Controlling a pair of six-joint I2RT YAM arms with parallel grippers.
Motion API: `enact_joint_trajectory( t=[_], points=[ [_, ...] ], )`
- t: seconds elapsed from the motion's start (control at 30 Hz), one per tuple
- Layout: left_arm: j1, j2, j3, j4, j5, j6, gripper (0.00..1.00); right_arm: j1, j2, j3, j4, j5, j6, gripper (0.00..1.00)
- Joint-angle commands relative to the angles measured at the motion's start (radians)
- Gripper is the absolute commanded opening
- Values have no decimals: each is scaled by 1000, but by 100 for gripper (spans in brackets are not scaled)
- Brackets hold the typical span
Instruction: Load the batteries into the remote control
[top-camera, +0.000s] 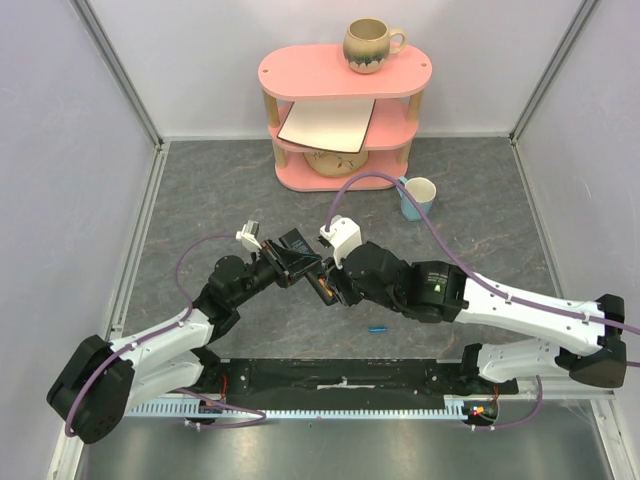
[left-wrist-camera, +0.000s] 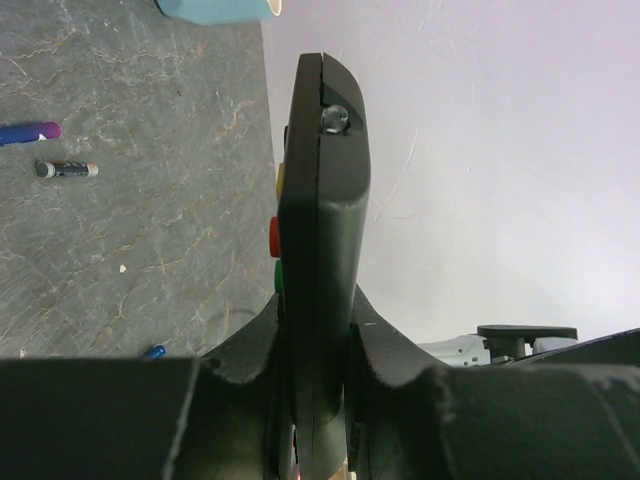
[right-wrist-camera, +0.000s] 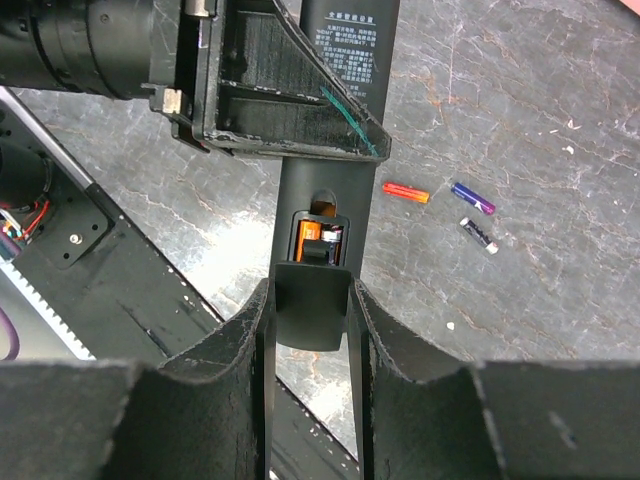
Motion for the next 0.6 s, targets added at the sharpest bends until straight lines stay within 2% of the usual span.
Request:
enact_joint_trajectory(
  t=[0.0, 0.17, 0.57],
  points=[
    [-4, -15, 36, 46, 0, 1, 2, 11, -10, -54, 88, 57, 32, 0],
    [-4, -26, 27, 52, 6, -6, 2, 17, -36, -97, 153, 78, 58, 0],
    [-4, -21, 12, 75, 6, -15, 2, 25, -70, -100, 191, 126, 60, 0]
  ],
)
